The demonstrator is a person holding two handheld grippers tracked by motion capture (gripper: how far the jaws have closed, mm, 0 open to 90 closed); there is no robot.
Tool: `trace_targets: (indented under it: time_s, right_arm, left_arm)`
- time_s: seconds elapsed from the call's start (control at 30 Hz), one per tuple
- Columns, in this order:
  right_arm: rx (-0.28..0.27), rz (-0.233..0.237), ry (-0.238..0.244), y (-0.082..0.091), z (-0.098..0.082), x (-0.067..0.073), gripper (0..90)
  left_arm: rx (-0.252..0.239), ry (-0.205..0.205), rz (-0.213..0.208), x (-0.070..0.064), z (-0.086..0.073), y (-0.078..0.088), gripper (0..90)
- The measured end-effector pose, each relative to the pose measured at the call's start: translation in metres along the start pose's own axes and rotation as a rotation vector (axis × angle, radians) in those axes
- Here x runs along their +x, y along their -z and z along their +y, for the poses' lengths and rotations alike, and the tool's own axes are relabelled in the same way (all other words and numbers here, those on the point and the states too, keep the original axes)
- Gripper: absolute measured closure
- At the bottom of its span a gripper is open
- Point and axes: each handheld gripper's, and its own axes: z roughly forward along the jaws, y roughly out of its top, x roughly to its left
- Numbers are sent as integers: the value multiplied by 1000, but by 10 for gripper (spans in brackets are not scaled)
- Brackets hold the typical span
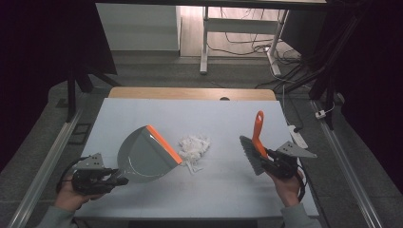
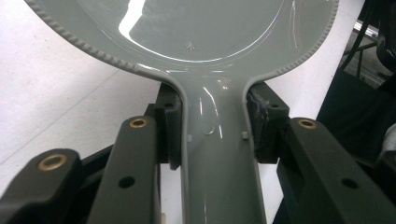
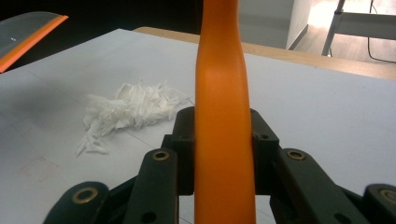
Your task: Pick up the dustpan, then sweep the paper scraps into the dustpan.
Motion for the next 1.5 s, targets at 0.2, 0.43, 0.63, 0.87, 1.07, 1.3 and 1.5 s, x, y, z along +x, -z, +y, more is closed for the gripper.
trace_targets:
  time_s: [0.2,0.43,0.63,0.87,1.07,1.3,1.5]
  right_arm:
    - [0,7,3,-2,1,2,700]
    - [-3,12,10,-5,3,4,700]
    - [-1,27,19,-11,8,8,700]
    - [5,43,43,-35,23,15,700]
    - [-5,64,48,-56,40,20,700]
    - [-5,72,33,-79,49,22,700]
    - [15,62,19,-91,48,21,700]
  left_arm:
    - [19,-2,-13,0,-1,-4,610]
    - [23,2,-12,-1,0,-4,610]
    - [44,10,-12,-3,-1,-4,610]
    - [75,34,-16,-4,-8,-4,609]
    - [96,43,-22,-5,-11,-5,609]
    - [110,51,-22,-5,-12,-7,609]
    - [129,54,-41,-6,-15,-10,609]
